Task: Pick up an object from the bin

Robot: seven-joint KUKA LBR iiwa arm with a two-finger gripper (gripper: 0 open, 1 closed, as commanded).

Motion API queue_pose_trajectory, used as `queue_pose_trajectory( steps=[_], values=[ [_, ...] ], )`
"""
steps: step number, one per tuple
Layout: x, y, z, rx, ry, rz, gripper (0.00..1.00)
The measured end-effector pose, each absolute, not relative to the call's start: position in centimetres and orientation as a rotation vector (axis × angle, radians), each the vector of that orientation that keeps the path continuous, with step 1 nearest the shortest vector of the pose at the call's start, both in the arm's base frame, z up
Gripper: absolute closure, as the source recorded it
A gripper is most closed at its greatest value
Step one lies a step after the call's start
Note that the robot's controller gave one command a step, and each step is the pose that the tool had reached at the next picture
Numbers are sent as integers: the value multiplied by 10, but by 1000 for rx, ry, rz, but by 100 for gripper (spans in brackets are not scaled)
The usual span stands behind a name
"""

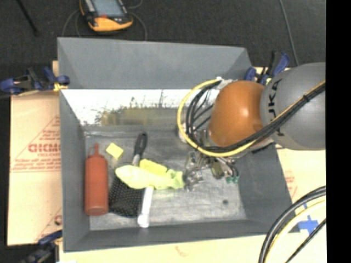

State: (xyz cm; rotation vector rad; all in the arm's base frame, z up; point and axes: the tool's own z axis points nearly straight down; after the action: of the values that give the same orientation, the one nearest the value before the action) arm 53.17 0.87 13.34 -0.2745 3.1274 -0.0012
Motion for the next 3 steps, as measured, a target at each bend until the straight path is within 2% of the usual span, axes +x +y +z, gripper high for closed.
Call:
queue_pose_trajectory(
  steps=[1,3],
  values=[
    [532,9,133,-274,3128,-1,100],
    [556,12,218,-224,3129,1,100]
  ],
)
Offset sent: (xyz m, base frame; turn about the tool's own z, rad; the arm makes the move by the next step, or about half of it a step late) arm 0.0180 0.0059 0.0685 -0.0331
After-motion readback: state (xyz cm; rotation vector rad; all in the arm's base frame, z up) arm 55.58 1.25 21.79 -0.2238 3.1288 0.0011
